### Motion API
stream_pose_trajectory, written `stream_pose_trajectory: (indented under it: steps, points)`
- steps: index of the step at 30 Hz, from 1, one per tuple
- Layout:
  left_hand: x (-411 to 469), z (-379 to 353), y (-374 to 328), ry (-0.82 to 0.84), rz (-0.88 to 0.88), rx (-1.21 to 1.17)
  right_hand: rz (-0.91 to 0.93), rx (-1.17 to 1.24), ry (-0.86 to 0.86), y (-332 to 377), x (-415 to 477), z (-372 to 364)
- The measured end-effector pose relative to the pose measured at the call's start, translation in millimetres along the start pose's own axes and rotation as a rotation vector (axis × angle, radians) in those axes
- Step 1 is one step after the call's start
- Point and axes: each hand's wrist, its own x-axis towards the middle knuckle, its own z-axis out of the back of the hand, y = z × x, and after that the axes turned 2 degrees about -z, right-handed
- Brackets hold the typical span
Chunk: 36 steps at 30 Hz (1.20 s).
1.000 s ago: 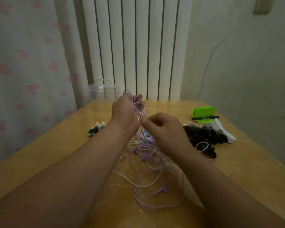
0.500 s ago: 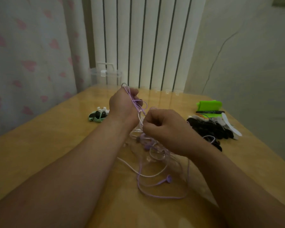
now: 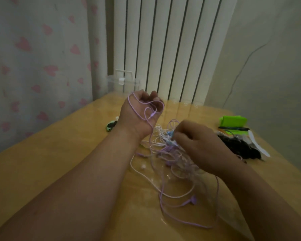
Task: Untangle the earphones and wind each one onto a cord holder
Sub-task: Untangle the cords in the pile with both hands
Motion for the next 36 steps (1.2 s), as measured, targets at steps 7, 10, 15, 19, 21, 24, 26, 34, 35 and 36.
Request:
stream_pose_trajectory:
  steps: [7, 10, 15, 19, 21, 24, 26, 34, 35, 36]
  points:
    - [-13.5, -9.4, 29.8, 0.149, 0.069, 0.163, -0.199, 0.56, -0.211, 9.1, 2.6, -4.4]
    - [-18.8, -12.2, 42.3, 0.228, 0.045, 0.312, -0.251, 0.548, -0.151, 12.3, 0.4, -15.9]
    - [-20.5, -12.8, 43.1, 0.256, 0.054, 0.355, -0.266, 0.547, -0.22, 0.7, 5.4, -4.6]
    - [-17.0, -8.7, 30.4, 0.208, 0.067, 0.341, -0.179, 0.537, -0.37, -12.8, 8.7, 22.5]
    - [-16.9, -8.8, 29.8, 0.211, 0.086, 0.338, -0.152, 0.538, -0.402, -18.2, 9.5, 29.1]
    - [-18.8, -11.8, 33.8, 0.23, 0.099, 0.291, -0.155, 0.527, -0.34, -17.0, 9.1, 22.5]
    - [-20.3, -14.1, 34.8, 0.233, 0.112, 0.241, -0.15, 0.487, -0.289, -14.4, 8.7, 14.9]
    - [-23.3, -16.8, 37.7, 0.228, 0.119, 0.214, -0.118, 0.433, -0.274, -9.4, 6.7, 5.9]
    - [-24.2, -17.6, 37.9, 0.23, 0.117, 0.21, -0.123, 0.461, -0.279, -8.7, 6.6, 5.2]
    - [-24.6, -18.1, 38.0, 0.23, 0.113, 0.208, -0.128, 0.493, -0.276, -7.8, 6.4, 4.7]
